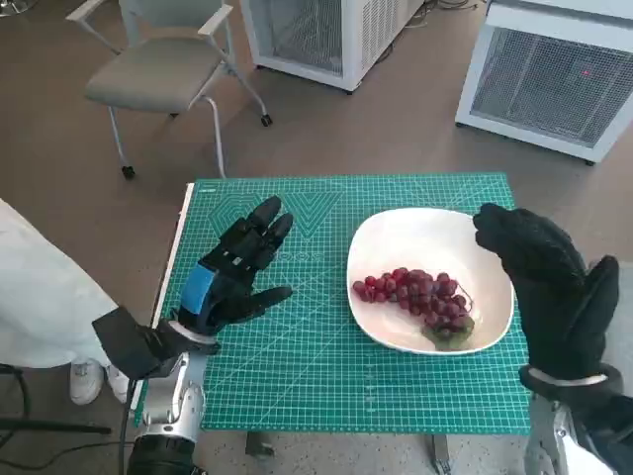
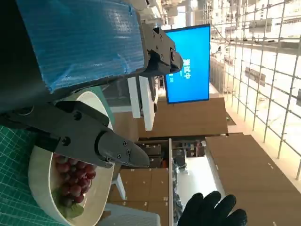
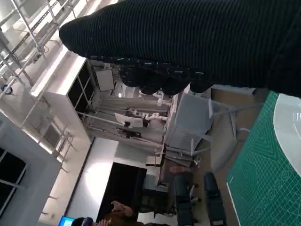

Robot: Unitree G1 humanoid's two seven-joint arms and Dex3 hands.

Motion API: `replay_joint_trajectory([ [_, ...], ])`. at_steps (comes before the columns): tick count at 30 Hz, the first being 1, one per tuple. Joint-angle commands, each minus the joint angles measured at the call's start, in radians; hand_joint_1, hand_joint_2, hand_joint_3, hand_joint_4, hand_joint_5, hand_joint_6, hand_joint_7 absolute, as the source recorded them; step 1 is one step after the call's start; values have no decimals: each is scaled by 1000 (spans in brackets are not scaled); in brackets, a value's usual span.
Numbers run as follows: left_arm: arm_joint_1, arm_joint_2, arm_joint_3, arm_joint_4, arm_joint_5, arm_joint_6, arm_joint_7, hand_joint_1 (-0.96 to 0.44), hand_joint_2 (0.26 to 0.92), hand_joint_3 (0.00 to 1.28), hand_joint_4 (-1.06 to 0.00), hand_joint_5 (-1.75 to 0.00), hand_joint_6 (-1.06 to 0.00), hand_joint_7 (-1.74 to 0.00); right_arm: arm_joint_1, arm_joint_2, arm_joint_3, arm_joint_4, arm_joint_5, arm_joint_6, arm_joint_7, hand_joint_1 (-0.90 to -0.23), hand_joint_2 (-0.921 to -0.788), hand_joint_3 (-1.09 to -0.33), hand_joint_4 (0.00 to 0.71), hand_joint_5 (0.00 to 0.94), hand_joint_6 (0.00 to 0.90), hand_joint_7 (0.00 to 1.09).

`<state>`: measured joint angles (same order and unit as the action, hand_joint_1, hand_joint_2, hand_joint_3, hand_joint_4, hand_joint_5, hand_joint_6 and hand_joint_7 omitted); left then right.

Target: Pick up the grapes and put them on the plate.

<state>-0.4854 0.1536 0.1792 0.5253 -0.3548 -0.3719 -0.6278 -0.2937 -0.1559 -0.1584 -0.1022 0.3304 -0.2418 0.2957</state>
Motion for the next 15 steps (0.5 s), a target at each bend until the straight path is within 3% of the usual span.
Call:
replay_joint_trajectory([
  [1,9,3,-3,-24,-1,6,-1,-336,899,1,-236,0,-370,-3,12,-12,-6,14,-1,11,7,-438,-921,-624,458,600,191,924],
  [15,4,5,-13,-26,14,-2,15,-349,904,1,-243,-2,-381,-5,3,-13,-7,28,0,8,13,-441,-921,-625,458,600,190,926],
])
